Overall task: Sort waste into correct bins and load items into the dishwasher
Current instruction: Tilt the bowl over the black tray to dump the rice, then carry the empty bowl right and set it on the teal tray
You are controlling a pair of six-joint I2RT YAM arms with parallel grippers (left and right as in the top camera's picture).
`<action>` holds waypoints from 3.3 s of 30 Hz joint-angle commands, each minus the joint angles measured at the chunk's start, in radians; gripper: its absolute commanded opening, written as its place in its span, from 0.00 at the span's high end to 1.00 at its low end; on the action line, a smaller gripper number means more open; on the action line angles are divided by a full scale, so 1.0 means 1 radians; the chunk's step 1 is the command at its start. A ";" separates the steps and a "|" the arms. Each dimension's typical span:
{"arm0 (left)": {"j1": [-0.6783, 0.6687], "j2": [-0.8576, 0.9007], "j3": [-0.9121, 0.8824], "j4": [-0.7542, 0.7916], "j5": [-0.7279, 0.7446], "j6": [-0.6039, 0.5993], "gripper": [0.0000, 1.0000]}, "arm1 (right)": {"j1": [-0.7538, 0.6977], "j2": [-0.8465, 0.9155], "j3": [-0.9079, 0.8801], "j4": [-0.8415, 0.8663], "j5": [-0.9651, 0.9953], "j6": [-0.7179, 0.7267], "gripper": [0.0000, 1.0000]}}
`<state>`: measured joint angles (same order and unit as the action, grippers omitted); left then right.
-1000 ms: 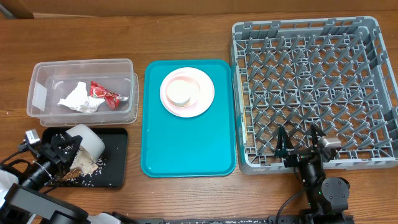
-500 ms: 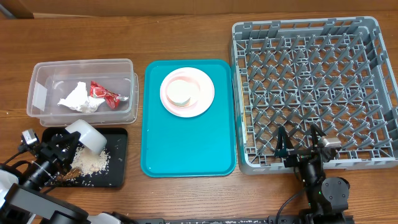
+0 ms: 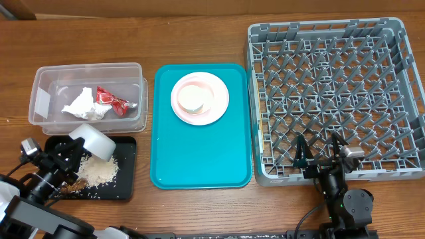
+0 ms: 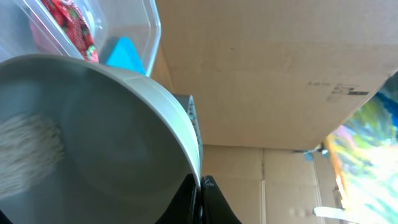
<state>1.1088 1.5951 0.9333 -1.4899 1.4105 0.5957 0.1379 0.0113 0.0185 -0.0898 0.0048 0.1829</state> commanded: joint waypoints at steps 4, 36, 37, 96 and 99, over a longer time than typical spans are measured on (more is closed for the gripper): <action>0.006 -0.012 -0.008 -0.115 0.115 0.127 0.96 | -0.003 -0.007 -0.010 0.006 0.002 0.001 0.00; -0.286 -0.012 0.085 -0.095 0.060 0.146 0.96 | -0.004 -0.007 -0.010 0.005 0.002 0.001 0.00; -0.311 -0.012 0.102 -0.095 0.060 0.136 0.96 | -0.004 -0.007 -0.010 0.005 0.002 0.001 0.00; -1.633 0.172 0.487 0.320 -1.333 -1.142 0.96 | -0.004 -0.007 -0.010 0.005 0.002 0.001 0.00; -1.633 0.201 0.487 0.320 -1.336 -1.142 0.96 | -0.003 -0.007 -0.010 0.005 0.002 0.001 0.00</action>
<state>-0.5220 1.7660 1.4033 -1.1664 0.0921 -0.5255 0.1379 0.0113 0.0185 -0.0906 0.0048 0.1822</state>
